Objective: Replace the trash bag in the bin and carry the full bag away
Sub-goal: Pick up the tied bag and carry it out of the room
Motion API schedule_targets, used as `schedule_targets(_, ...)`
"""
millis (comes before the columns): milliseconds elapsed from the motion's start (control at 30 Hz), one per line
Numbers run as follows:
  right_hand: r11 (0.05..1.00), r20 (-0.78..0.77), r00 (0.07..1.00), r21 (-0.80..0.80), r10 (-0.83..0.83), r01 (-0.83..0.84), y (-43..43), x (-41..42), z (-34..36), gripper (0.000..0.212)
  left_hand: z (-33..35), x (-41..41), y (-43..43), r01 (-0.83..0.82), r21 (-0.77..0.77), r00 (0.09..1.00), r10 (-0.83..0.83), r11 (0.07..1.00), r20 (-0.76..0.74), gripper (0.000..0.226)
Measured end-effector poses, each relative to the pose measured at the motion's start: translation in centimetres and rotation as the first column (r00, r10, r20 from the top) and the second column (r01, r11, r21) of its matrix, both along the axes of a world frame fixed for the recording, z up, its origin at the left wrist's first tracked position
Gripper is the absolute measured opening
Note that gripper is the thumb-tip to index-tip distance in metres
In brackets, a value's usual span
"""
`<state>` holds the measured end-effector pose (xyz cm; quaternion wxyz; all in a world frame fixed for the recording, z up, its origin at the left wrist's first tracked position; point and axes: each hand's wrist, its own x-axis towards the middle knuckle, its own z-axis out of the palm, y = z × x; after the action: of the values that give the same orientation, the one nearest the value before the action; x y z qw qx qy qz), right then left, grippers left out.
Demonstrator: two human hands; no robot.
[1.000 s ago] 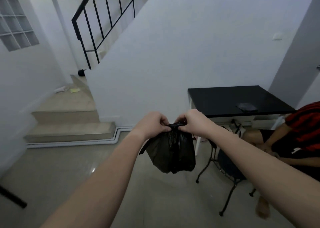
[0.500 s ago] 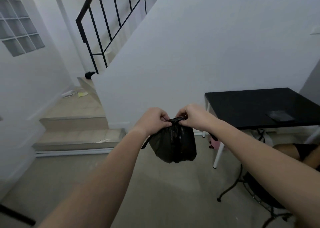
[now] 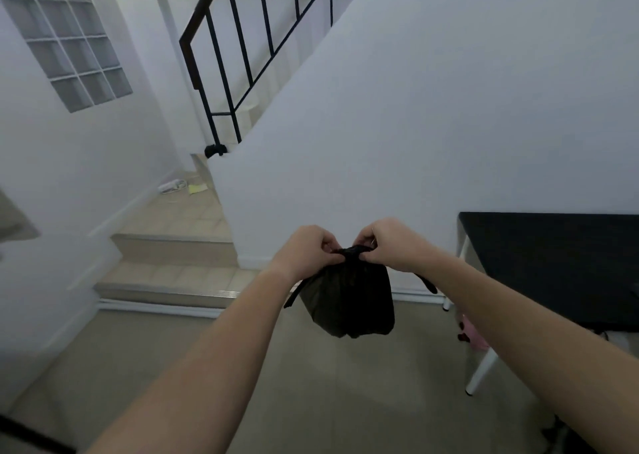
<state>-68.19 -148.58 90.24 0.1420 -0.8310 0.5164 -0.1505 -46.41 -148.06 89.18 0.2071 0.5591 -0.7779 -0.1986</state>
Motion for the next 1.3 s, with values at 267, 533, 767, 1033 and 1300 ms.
schedule_targets(267, 0.998, 0.065, 0.997, 0.034, 0.041, -0.044, -11.4, -1.4, -0.2, 0.021, -0.8, -1.5, -9.9, -0.061, -0.032, 0.998, 0.061, 0.998, -0.010, 0.009)
schedule_targets(533, 0.997, 0.108, 0.994, 0.083, -0.014, 0.005, -21.8, -0.9, -1.7, 0.020, -1.7, -0.7, -21.5, -0.005, 0.014, 1.000, 0.005, 1.000, -0.001, 0.011)
schedule_targets(767, 0.988, 0.068, 0.994, 0.129, -0.089, 0.080, -30.9, 0.9, -3.1, 0.020, -3.2, 1.3, -32.6, 0.100, 0.069, 0.995, -0.100, 0.993, -0.004, 0.015)
schedule_targets(1033, 0.972, 0.073, 0.979, 0.156, -0.191, 0.178, -39.0, 2.3, -5.4, 0.020, -5.7, 2.4, -42.9, 0.176, 0.141, 0.984, -0.174, 0.974, -0.027, 0.014)
schedule_targets(1300, 0.965, 0.038, 0.988, 0.226, -0.147, 0.134, -48.1, 1.8, -8.7, 0.020, -9.7, 1.7, -50.8, 0.120, 0.169, 0.993, -0.117, 0.978, -0.028, 0.014)
